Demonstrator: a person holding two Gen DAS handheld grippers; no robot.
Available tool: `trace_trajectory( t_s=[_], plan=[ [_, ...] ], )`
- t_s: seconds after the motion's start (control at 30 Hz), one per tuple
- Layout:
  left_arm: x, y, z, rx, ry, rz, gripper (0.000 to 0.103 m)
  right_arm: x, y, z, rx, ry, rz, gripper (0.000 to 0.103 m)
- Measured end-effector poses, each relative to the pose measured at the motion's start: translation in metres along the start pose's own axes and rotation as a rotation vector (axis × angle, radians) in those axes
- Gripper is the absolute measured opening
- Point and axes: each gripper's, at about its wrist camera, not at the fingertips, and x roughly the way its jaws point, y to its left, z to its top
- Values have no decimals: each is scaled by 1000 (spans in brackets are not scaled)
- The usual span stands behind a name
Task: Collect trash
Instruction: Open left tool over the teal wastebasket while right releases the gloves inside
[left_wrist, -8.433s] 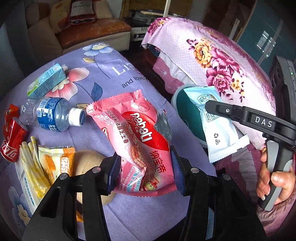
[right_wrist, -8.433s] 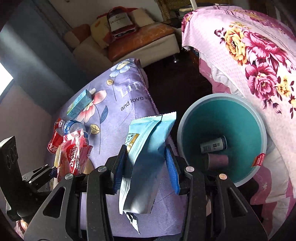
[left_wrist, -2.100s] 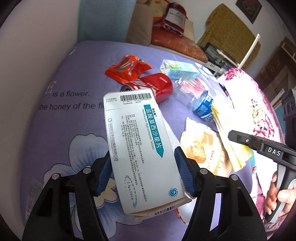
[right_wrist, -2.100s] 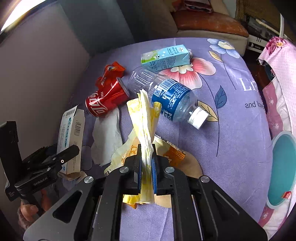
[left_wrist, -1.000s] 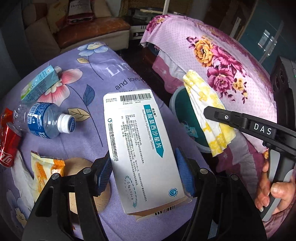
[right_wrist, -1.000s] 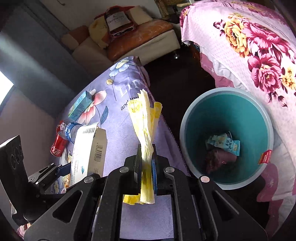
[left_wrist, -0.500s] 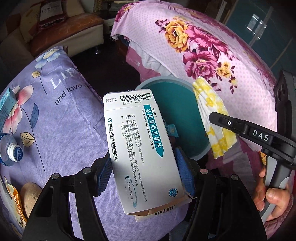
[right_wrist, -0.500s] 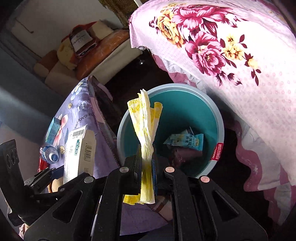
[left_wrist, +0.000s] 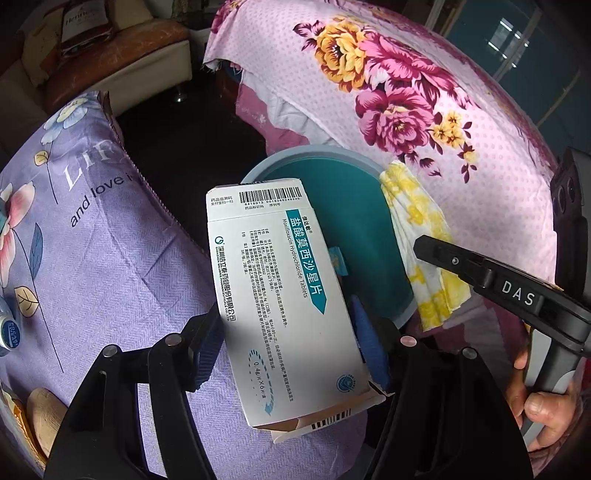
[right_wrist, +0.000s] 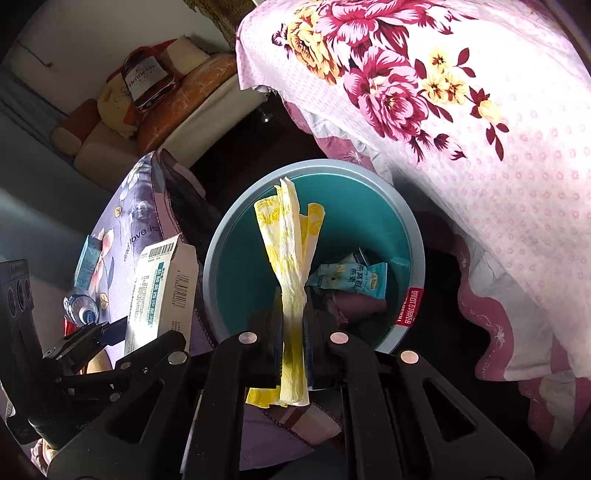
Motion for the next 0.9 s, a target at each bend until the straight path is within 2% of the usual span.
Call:
trace_trajectory(
  t_s=[0.13, 0.23, 0.27, 0.63, 0.77, 0.83, 0.9],
  plan=[
    [3, 3, 2, -14, 4, -10, 69, 0, 2, 1, -7, 2, -17, 8],
    [4, 5, 2, -22, -3, -2, 85, 1, 2, 1, -9, 5, -24, 8],
    [3, 6, 2, -23, -8, 1, 88, 1, 3, 1, -10, 6, -27, 8],
    [-2, 22, -6, -62, -10, -29, 88, 8, 11, 0, -30, 27, -54, 8],
    [-5, 25, -10, -68, -11, -48, 88, 8, 15, -1, -37, 31, -70, 12],
    [-7, 28, -13, -71, -11, -55, 88, 9, 17, -2, -34, 36, -78, 21],
    [-10, 31, -16, -75, -13, -57, 88, 9, 20, -2, -34, 36, -84, 49]
  ],
)
